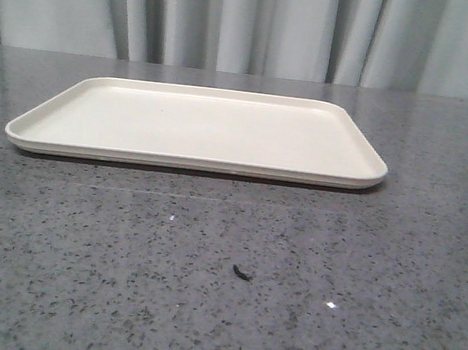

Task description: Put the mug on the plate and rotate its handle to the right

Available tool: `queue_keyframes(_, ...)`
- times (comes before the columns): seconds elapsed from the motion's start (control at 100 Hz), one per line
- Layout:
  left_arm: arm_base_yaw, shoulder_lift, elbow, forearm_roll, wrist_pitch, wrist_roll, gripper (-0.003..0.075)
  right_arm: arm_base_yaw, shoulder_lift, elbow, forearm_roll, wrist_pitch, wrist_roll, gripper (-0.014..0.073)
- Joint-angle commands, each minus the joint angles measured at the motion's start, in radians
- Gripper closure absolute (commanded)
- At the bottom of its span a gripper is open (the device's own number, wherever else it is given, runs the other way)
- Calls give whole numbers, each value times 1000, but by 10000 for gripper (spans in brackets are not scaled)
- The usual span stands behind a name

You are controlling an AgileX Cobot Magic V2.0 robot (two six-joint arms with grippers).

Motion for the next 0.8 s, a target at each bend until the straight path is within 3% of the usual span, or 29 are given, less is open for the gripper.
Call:
queue_keyframes(0.0,1,3,-25,30,-17,0,407,1,-9,-30,-18,-63,-8,265)
queue_keyframes(0.79,1,63,-15,27,-39,0,407,1,-9,-30,-18,-57,-8,265)
